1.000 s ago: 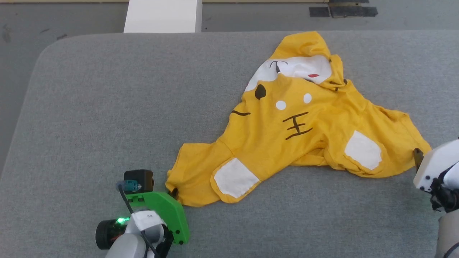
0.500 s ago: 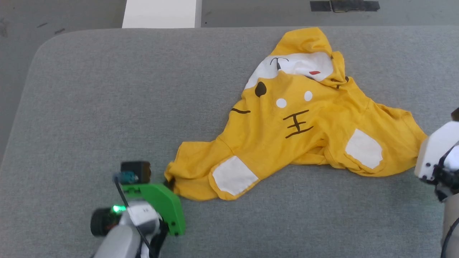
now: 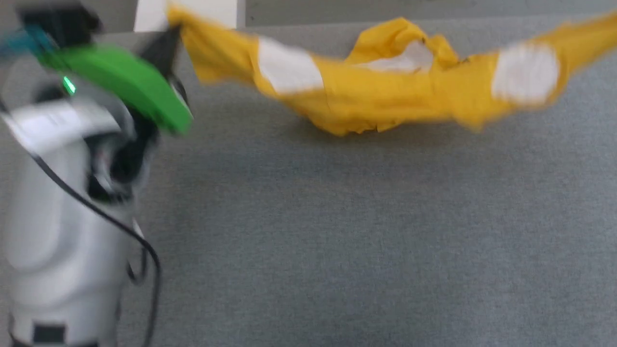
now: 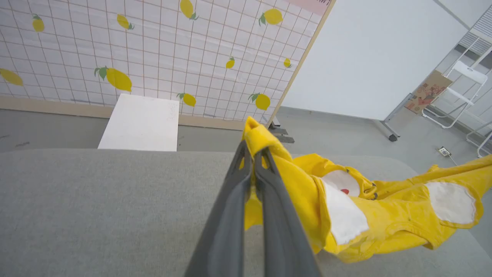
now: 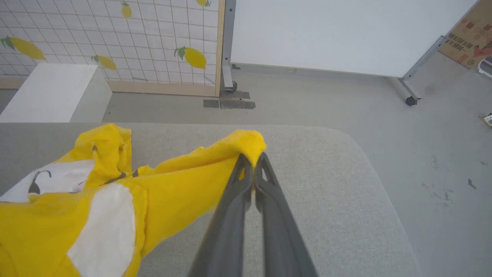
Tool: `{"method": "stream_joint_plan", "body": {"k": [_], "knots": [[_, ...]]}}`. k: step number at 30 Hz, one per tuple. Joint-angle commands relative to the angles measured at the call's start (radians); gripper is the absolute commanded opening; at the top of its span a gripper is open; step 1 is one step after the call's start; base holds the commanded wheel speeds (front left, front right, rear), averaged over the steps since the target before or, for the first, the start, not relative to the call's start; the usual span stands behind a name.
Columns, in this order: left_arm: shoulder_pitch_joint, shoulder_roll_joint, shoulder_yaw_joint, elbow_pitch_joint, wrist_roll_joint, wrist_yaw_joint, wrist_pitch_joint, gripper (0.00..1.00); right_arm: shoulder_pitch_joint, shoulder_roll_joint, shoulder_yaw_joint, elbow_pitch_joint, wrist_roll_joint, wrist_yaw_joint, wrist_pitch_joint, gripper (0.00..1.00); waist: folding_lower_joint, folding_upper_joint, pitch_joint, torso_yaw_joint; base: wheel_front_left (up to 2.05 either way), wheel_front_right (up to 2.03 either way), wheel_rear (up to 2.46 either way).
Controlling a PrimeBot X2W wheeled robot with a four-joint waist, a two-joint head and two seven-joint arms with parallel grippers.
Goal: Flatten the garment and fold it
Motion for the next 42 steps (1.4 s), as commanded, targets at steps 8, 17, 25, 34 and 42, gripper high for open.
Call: {"method": "stream_joint_plan", "body": {"k": [8, 17, 25, 34, 42], "knots": [[-0.460, 0.017, 0.082, 0.188, 0.032, 0.065, -0.065, 0.00, -0.357, 0.023, 0.007, 0.088, -0.080, -0.001, -0.169, 0.00, 0.0000, -0.0001, 0.195, -0.082, 0.00, 0.00, 0.00], [-0.838, -0.013, 0.161, 0.352, 0.064, 0.101, -0.329, 0.00, -0.664, 0.079, -0.065, 0.174, -0.212, -0.001, -0.495, 0.00, 0.0000, -0.0001, 0.294, -0.110, 0.00, 0.00, 0.00], [-0.887, -0.009, 0.157, 0.452, 0.064, 0.052, -0.413, 0.00, -0.769, 0.068, -0.092, 0.281, -0.263, -0.001, -0.670, 0.00, 0.0000, -0.0001, 0.309, -0.070, 0.00, 0.00, 0.00], [-0.603, 0.067, 0.093, 0.543, 0.096, -0.009, -0.333, 0.00, -0.600, 0.048, 0.001, 0.460, -0.167, -0.001, -0.681, 0.00, 0.0000, -0.0001, 0.260, -0.037, 0.00, 0.00, 0.00], [-0.172, 0.099, 0.071, 0.467, 0.050, -0.047, -0.221, 0.00, -0.253, 0.005, 0.167, 0.464, 0.055, -0.001, -0.540, 0.00, 0.0000, -0.0001, 0.101, -0.016, 0.00, 0.00, 0.00]]}}
